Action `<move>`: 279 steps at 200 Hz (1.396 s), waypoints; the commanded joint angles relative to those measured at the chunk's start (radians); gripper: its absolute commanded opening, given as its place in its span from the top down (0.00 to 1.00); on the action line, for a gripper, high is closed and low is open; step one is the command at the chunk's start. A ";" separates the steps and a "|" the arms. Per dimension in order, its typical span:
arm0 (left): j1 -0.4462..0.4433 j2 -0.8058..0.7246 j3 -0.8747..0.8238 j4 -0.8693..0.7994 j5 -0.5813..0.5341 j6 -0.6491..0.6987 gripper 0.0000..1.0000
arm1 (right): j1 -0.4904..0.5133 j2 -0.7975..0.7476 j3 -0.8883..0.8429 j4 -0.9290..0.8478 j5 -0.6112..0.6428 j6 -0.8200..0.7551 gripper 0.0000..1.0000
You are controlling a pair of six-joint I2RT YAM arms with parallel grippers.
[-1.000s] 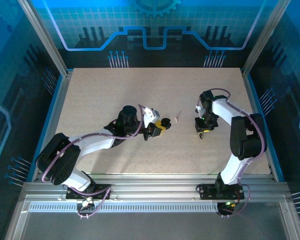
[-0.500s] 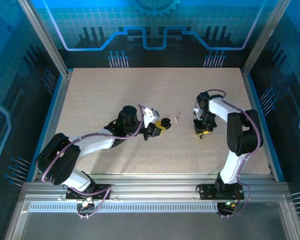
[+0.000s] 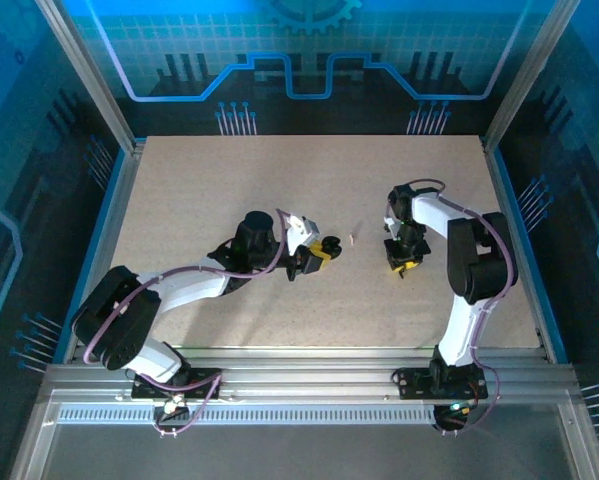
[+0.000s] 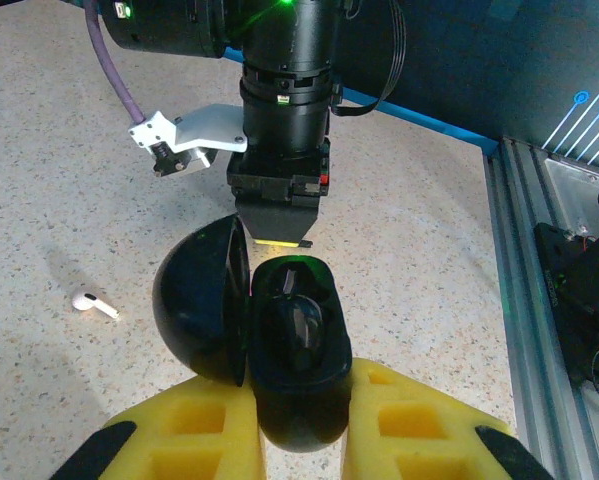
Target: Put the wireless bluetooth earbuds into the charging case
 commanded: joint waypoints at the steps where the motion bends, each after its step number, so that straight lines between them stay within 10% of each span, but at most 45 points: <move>1: 0.007 0.004 0.007 0.010 0.019 -0.014 0.83 | 0.015 0.028 0.023 -0.050 0.015 -0.015 0.72; 279: 0.007 -0.021 0.006 -0.020 0.017 -0.004 0.83 | 0.046 0.081 0.054 -0.105 0.021 0.016 0.75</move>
